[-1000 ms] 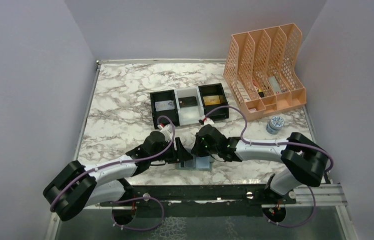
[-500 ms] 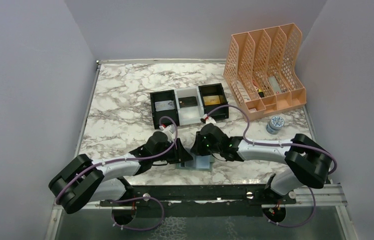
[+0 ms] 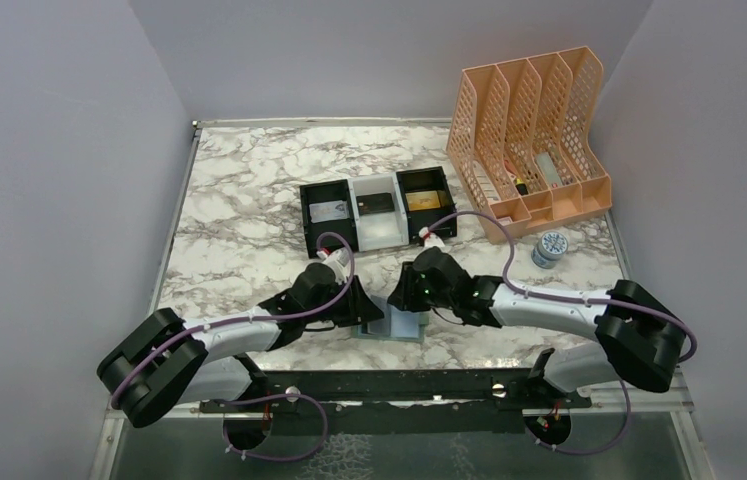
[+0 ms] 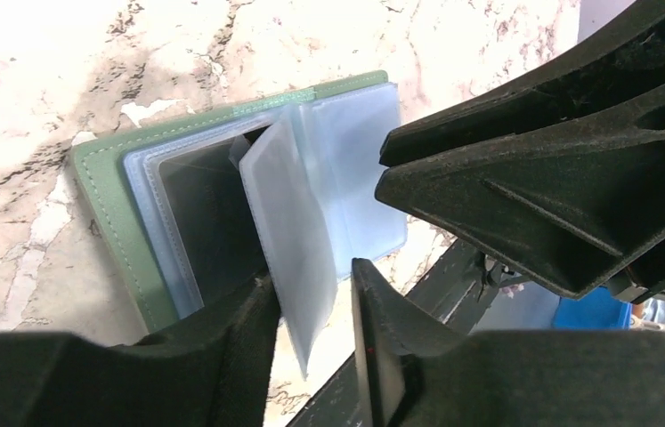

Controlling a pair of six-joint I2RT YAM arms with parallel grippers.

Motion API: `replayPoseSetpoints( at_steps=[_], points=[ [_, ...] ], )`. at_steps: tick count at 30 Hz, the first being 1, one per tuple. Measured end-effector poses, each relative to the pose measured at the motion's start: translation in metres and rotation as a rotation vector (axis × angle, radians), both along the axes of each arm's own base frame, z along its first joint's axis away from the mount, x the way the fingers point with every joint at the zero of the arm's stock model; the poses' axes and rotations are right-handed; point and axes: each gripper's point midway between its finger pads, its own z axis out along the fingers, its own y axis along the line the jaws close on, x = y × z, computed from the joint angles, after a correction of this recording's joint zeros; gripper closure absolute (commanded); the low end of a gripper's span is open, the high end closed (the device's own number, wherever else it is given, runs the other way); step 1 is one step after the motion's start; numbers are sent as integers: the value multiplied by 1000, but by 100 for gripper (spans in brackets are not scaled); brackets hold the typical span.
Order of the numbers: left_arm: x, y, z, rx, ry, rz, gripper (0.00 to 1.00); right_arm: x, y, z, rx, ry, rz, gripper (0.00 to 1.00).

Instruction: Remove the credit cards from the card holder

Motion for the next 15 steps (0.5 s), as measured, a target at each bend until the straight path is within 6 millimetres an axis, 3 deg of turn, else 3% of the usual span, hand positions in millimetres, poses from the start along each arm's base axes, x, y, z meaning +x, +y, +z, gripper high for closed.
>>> replayPoseSetpoints(
  at_steps=[4,10,15],
  points=[
    [1,-6,7,-10,-12,-27,54,2,-14,2,0,2,-31,69],
    [-3,-36,26,-40,-43,-132,50,17,-43,12,22,-15,-121,61],
    [-10,-51,16,-9,-22,-189,46,24,-64,29,61,-56,-181,57]
  ],
)
